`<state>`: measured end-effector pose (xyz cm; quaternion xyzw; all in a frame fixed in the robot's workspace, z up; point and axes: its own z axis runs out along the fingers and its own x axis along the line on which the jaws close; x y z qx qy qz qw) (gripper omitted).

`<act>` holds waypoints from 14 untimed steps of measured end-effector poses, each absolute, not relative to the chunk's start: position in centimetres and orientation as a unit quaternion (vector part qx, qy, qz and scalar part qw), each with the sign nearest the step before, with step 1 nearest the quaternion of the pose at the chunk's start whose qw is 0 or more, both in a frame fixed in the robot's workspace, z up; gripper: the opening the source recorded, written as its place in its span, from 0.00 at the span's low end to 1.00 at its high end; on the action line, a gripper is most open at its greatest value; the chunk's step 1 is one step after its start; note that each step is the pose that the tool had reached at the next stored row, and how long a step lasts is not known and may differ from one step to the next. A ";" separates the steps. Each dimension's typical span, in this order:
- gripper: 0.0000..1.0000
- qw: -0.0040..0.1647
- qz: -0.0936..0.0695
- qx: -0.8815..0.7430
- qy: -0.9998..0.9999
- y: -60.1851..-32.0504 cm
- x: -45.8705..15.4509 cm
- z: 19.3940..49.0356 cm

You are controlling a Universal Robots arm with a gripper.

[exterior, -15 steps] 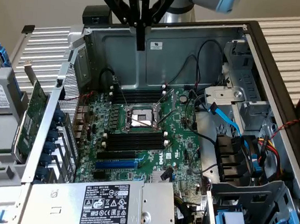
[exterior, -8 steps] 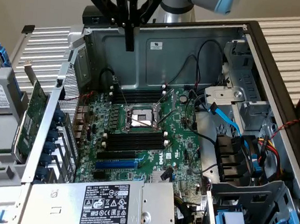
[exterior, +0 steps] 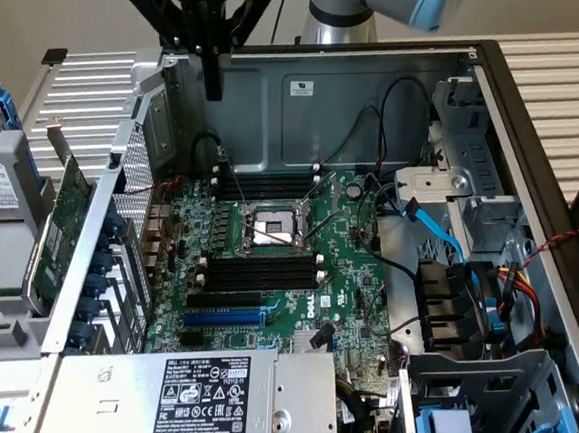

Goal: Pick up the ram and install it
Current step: 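Reach for the ram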

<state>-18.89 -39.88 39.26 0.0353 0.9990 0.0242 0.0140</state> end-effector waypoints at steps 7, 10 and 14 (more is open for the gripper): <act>0.11 0.016 0.024 0.035 0.999 -39.9 -22.1 39.2; 0.11 0.016 0.024 0.035 0.999 -39.9 -23.5 39.2; 0.11 0.016 0.024 0.035 0.999 -39.9 -25.3 39.2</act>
